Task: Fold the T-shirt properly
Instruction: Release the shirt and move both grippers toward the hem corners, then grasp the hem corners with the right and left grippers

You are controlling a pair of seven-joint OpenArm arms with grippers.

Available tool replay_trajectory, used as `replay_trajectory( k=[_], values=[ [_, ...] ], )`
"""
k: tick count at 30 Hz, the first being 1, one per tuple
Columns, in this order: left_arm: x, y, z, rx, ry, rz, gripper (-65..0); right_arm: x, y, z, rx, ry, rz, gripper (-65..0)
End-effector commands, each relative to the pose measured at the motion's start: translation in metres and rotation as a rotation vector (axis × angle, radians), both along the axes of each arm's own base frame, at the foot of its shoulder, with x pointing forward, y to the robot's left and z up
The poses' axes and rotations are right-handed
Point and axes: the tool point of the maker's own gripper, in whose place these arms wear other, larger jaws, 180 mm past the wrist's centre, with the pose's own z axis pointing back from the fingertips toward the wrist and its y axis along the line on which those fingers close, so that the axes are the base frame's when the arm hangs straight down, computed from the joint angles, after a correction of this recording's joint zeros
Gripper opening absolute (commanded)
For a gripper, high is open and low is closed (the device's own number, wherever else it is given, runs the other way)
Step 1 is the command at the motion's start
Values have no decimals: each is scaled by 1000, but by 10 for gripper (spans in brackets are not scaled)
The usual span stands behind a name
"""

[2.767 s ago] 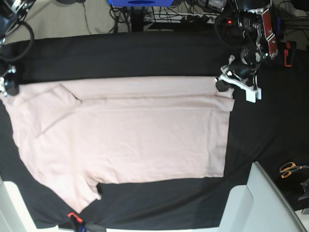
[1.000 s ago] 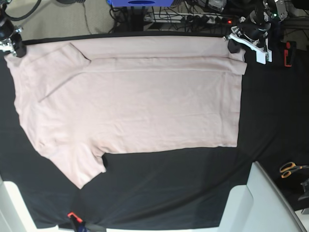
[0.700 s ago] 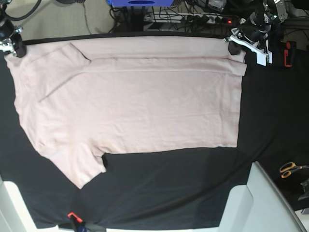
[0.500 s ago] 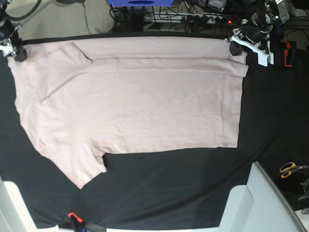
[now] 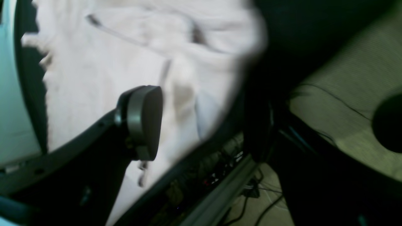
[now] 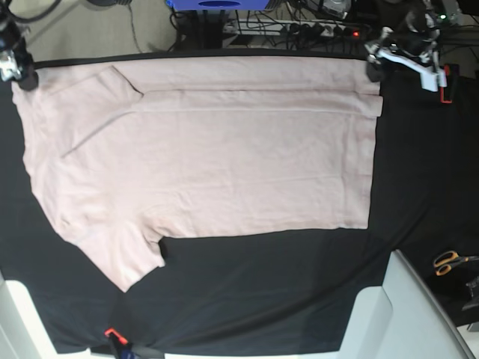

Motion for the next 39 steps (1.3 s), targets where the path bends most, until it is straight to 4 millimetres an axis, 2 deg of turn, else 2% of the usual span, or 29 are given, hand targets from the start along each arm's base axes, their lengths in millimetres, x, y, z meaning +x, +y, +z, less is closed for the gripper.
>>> replay_trajectory(
  k=[1, 3, 7, 10, 11, 15, 17, 20, 23, 28, 32, 34, 36, 39],
  values=[
    [-3, 9, 7, 19, -15, 4, -142, -6, -11, 4, -27, 20, 3, -239],
    [-6, 16, 11, 32, -17, 16, -142, -12, -13, 4, -31, 30, 1, -212],
    [-10, 30, 16, 57, -22, 53, -142, -28, -20, 5, -43, 49, -31, -209],
    [-13, 50, 28, 99, -44, 93, -142, -27, -33, 22, -103, 29, -26, -209],
    [-9, 56, 38, 122, -66, 98, -142, -19, -37, 33, -137, 8, -7, -209],
    [20, 63, 87, 221, -183, 57, -143, 19, -48, 82, -278, -88, 82, -209],
    [37, 63, 108, 262, -231, 7, -143, 52, -49, 106, -332, -145, 156, -209],
    [69, 52, 120, 269, -248, -91, -143, 105, -49, 122, -352, -192, 280, -207],
    [94, 49, 119, 249, -221, -145, -142, 159, -47, 127, -340, -225, 376, -207],
    [136, 43, 127, 238, -245, -203, -146, 241, -40, 125, -347, -280, 455, -209],
    [152, 27, 130, 252, -244, -303, -146, 287, -26, 105, -480, -254, 557, -209],
    [154, 21, 127, 251, -234, -336, -148, 298, -24, 85, -556, -199, 616, -209],
    [154, 21, 126, 254, -224, -348, -148, 308, -12, 65, -582, -168, 646, -206],
    [152, 21, 125, 254, -222, -347, -148, 318, -10, 52, -615, -153, 634, -203]
  ],
)
